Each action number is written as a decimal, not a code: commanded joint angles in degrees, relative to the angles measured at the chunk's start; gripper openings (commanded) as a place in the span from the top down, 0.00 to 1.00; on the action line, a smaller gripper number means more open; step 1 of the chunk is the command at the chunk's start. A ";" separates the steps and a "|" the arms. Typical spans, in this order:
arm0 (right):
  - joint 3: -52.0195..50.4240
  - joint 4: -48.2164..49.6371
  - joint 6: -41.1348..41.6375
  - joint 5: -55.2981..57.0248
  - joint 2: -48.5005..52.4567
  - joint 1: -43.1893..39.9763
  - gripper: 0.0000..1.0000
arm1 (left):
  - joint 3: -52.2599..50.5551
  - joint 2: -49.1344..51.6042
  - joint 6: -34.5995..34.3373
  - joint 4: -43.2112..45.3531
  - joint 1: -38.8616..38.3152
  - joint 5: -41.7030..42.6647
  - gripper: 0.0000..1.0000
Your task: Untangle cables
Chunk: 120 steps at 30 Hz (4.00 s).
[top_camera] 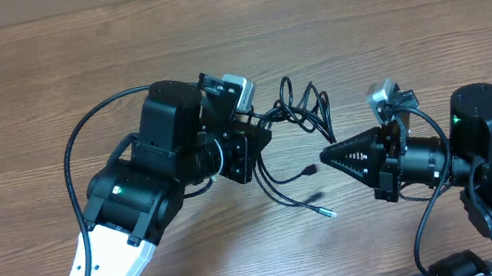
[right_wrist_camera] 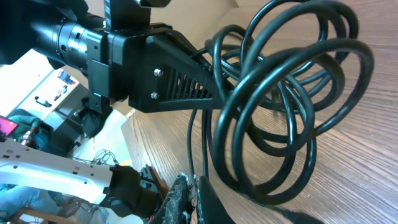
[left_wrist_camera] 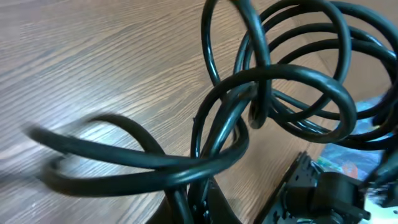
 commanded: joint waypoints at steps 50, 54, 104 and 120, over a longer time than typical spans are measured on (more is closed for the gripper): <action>1.55 5.49 -15.10 0.76 -0.09 -0.20 0.16 | 0.39 -1.27 -16.76 31.32 -3.19 37.99 0.96; 1.55 7.61 -15.10 0.74 1.70 -0.20 0.19 | 0.37 -1.25 -16.98 33.09 -5.55 37.99 0.96; 1.57 -5.64 -9.66 -4.90 4.17 -7.93 0.96 | 0.37 -1.25 20.81 2.64 8.09 24.61 0.01; 1.57 -1.05 -18.34 -29.53 4.20 -7.93 0.96 | 0.37 -1.14 48.72 -1.81 8.09 28.46 0.00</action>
